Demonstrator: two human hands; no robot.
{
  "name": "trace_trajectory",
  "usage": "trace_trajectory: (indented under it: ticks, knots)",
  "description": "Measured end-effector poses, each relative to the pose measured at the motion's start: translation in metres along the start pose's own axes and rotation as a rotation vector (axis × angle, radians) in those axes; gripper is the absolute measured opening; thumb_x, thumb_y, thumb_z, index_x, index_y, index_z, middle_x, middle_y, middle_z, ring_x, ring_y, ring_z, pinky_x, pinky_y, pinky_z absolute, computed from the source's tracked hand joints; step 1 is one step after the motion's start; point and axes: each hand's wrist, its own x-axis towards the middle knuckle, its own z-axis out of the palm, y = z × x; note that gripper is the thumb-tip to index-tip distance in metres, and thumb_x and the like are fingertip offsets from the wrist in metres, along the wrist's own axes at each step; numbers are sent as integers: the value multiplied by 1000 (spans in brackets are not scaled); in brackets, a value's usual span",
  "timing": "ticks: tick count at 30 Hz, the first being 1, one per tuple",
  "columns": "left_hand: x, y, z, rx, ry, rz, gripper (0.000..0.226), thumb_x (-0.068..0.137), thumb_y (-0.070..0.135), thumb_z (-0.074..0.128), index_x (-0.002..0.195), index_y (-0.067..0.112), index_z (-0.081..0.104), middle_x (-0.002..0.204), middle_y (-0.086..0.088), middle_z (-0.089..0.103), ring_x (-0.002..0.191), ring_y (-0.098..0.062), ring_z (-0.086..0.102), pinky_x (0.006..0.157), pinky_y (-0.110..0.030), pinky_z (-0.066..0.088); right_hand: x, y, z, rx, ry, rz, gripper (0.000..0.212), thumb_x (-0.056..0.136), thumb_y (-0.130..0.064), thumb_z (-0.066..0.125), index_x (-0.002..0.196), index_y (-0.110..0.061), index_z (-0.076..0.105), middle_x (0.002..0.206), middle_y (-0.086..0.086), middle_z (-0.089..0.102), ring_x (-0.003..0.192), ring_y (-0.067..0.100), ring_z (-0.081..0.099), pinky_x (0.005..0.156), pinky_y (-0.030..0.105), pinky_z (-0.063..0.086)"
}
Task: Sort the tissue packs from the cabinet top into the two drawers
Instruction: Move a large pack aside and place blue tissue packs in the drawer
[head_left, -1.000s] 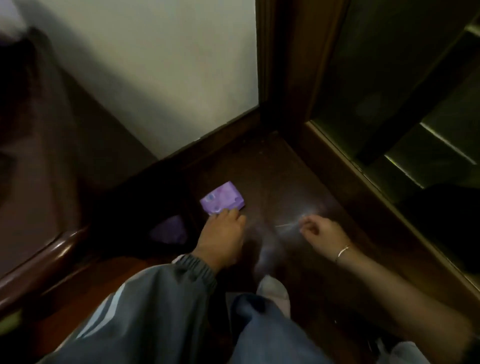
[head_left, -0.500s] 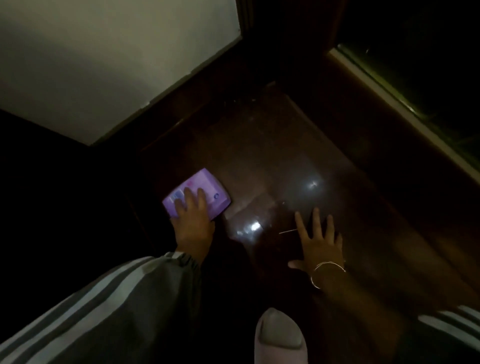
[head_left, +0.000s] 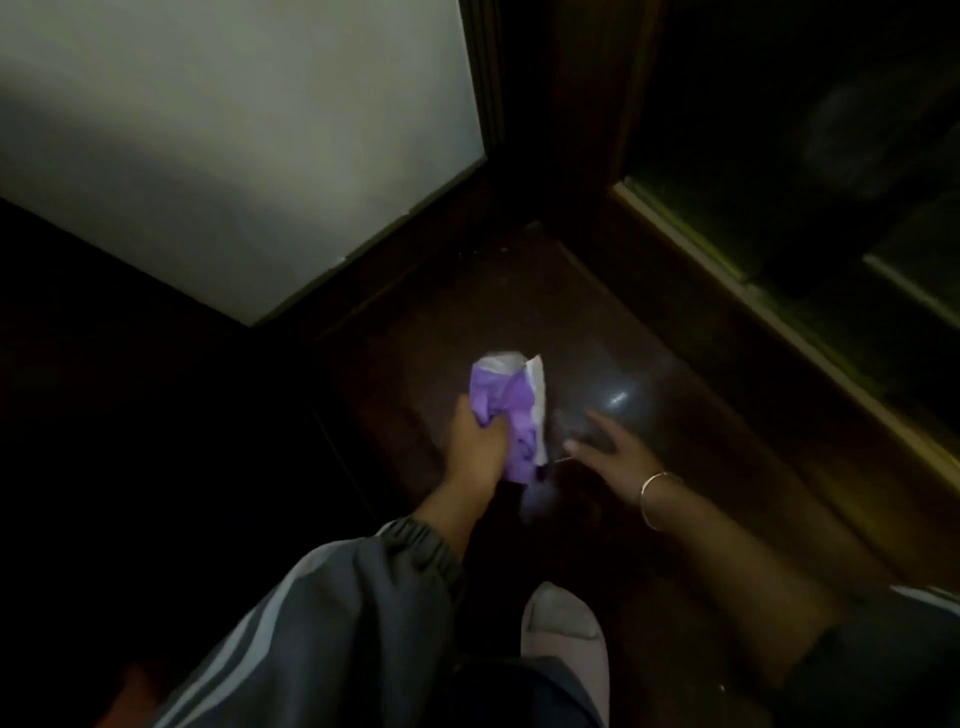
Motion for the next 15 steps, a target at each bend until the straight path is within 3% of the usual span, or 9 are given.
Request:
trace_trajectory:
  ticks: [3,6,8,10,12,15]
  knots:
    - [-51,52,-16,-365,-161,-91,32,89,-3,47,119,5,55,114,-18,65,102,-32,65,87,-41,55,-50,-59,-14,388,-80,-11,42,90,-15,59,130,-12,49,112,-1,60,86,3,63,62,9,49]
    - [-107,100,-44,-585,-270,-44,33,89,-6,44,118,-1,57,102,-20,67,81,-26,69,66,-33,60,-108,-110,-40,577,-166,-95,32,89,-8,56,121,-9,53,96,4,68,71,9,68,61,23,55]
    - [-145,125,-66,-611,-294,9,31,91,-3,45,120,-6,56,103,-21,67,80,-26,69,65,-32,59,-150,-141,-58,587,-135,-215,33,86,-2,58,118,-8,54,94,5,70,74,13,67,68,27,54]
    - [-185,144,-87,-569,-302,52,38,94,7,49,128,-9,48,119,-27,61,93,-31,65,72,-36,57,-195,-170,-74,564,-63,-351,32,83,3,60,112,-9,56,87,1,72,72,12,67,69,26,55]
    - [-228,156,-112,-576,-317,96,47,94,17,54,134,-3,41,126,-25,57,90,-26,64,64,-34,56,-245,-197,-85,470,-17,-458,33,81,3,63,110,-11,56,92,3,71,77,14,67,70,26,56]
    - [-295,165,-158,-666,-332,214,52,90,27,62,135,12,41,118,-12,65,82,-19,68,61,-32,56,-321,-230,-90,344,-82,-588,29,81,0,65,104,-17,61,96,3,70,80,12,69,67,23,56]
